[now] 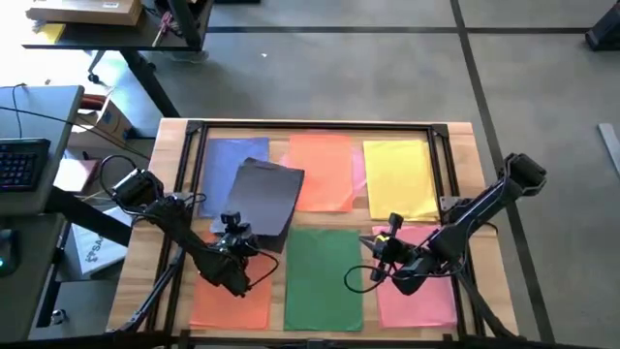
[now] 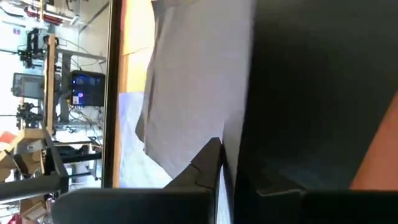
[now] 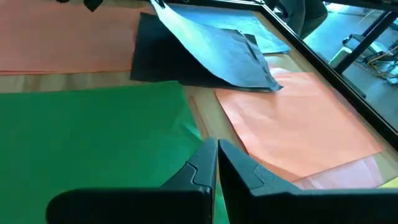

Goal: Organize paper
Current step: Stack the right black paper on the left black paper

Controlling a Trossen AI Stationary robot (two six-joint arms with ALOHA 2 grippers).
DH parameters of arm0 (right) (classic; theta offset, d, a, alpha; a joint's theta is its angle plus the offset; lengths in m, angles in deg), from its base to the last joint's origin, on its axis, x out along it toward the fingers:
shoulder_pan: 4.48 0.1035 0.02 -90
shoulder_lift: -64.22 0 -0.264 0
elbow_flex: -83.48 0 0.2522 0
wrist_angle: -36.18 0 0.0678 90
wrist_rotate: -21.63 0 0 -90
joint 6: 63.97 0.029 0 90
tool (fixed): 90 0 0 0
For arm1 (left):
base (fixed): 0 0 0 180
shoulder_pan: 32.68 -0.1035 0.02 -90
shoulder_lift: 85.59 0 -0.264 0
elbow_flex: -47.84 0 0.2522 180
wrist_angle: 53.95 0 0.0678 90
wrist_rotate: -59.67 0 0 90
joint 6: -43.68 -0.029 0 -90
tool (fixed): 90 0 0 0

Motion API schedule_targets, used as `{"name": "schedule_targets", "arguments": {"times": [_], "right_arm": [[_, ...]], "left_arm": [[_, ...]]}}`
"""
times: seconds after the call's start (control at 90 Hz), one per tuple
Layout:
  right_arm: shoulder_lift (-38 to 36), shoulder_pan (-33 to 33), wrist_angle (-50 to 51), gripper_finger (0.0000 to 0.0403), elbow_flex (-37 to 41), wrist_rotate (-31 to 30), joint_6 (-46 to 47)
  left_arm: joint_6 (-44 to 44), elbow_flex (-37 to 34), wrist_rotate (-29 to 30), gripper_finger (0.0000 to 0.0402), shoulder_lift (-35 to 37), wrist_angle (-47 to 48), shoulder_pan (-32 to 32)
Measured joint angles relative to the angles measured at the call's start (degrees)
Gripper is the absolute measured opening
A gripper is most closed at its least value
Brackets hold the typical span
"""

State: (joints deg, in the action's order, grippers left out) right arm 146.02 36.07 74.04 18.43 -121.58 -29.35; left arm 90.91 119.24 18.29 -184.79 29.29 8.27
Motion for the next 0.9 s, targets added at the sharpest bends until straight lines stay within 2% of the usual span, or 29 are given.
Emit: {"name": "schedule_targets", "arguments": {"times": [0.256,0.589,0.756,0.9], "right_arm": [[0.0,0.0,-0.1,0.0,0.0,0.0,0.1],[0.0,0.0,-0.3,0.0,0.0,0.0,0.1],[0.0,0.0,-0.4,0.0,0.0,0.0,0.1],[0.0,0.0,-0.4,0.0,0.0,0.0,0.1]], "left_arm": [[-2.6,-4.8,1.5,0.0,0.0,-3.8,0.0],[-10.6,-8.9,2.1,0.0005,0.0,-14.2,-2.8],[-12.2,-10.0,0.0,0.0027,0.0,-17.1,-3.5],[-15.0,-10.0,-0.8,0.0061,0.0,-17.2,-3.2]]}}
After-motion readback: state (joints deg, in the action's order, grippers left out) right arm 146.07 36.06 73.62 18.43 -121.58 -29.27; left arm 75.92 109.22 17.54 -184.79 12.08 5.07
